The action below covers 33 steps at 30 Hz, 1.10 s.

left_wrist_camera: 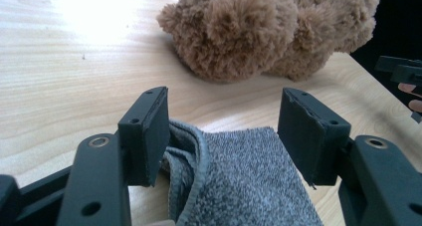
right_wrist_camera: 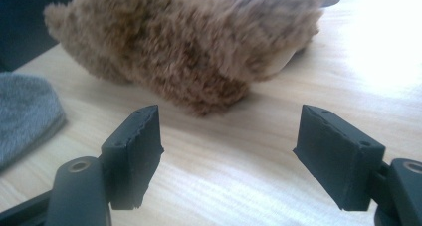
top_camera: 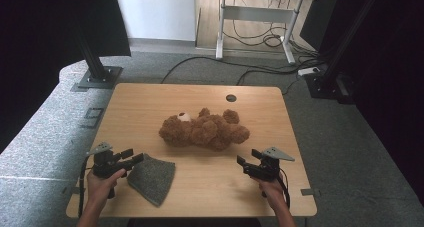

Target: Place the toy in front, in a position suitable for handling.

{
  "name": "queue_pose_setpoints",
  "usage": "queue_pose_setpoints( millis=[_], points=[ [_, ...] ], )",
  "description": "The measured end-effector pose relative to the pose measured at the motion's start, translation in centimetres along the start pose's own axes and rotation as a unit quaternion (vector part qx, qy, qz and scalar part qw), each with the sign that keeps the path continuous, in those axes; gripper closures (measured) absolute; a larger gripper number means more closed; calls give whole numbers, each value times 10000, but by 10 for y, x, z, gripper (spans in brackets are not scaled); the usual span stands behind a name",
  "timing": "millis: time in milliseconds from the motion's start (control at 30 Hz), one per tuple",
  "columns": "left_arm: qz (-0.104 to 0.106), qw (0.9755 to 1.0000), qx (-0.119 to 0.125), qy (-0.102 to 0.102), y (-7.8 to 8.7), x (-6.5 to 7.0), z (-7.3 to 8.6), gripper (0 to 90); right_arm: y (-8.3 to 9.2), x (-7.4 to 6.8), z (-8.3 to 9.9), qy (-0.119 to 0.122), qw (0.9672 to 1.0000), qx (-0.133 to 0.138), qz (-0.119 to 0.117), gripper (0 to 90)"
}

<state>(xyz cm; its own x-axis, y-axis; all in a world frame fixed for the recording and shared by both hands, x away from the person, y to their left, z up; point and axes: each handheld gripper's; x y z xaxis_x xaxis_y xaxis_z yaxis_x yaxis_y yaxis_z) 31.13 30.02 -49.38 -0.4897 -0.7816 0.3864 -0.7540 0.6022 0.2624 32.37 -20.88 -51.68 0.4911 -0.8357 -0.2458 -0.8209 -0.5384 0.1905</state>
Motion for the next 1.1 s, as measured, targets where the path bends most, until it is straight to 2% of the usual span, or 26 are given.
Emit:
queue_pose_setpoints(
  millis=[233,300,333,400,467,567,700,767,800,867,967,1000,1033,1067,1100],
  points=[
    [8,9999,-163,-20,5,3,3,333,-5,-6,8,50,9999,-98,21,259],
    [44,9995,-321,-55,4,5,5,320,-6,-6,9,56,9999,-134,28,259],
    [48,9991,-412,-92,4,7,7,283,-7,-7,11,85,9998,-183,22,259],
    [87,9972,-732,-135,1,10,14,244,-7,-8,12,79,9998,-194,17,259],
    [74,9966,-815,-125,0,10,17,225,-7,-8,12,94,9998,-199,9,259],
    [10,9937,-1095,-222,-6,11,25,191,-8,-10,13,140,9996,-225,4,259],
    [-30,9913,-1266,-348,-12,15,30,174,-11,-11,15,193,9994,-278,-2,259],
    [-155,9891,-1394,-444,-16,16,33,175,-11,-12,15,199,9994,-283,-2,259],
    [-230,9881,-1463,-422,-20,15,37,179,-12,-12,16,222,9993,-306,7,258],
    [-260,9879,-1481,-388,-22,14,39,184,-12,-12,16,234,9992,-315,10,259],
    [-307,9871,-1524,-393,-25,13,41,258,-12,-13,16,266,9991,-319,19,259],
    [-329,9869,-1535,-385,-26,13,41,348,-13,-14,16,288,9991,-320,15,259],
    [-348,9865,-1554,-380,-27,13,41,348,-13,-14,16,288,9991,-320,15,259],
    [-291,9848,-1655,-443,-28,13,42,484,-13,-15,16,299,9990,-335,22,259],
    [-291,9848,-1655,-443,-28,13,42,551,-13,-15,16,299,9990,-335,22,259]
  ],
)
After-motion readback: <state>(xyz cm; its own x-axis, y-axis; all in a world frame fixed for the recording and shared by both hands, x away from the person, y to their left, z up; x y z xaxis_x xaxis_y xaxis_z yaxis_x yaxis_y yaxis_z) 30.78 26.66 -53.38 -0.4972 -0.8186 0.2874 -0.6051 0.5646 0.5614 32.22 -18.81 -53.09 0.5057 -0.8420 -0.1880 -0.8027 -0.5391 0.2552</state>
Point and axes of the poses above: each handheld gripper's, and its own axes: y roughly backward along the jaws, z roughly out of its underside, x roughly to its right, and after that the axes turned 14 degrees about x, right-handed
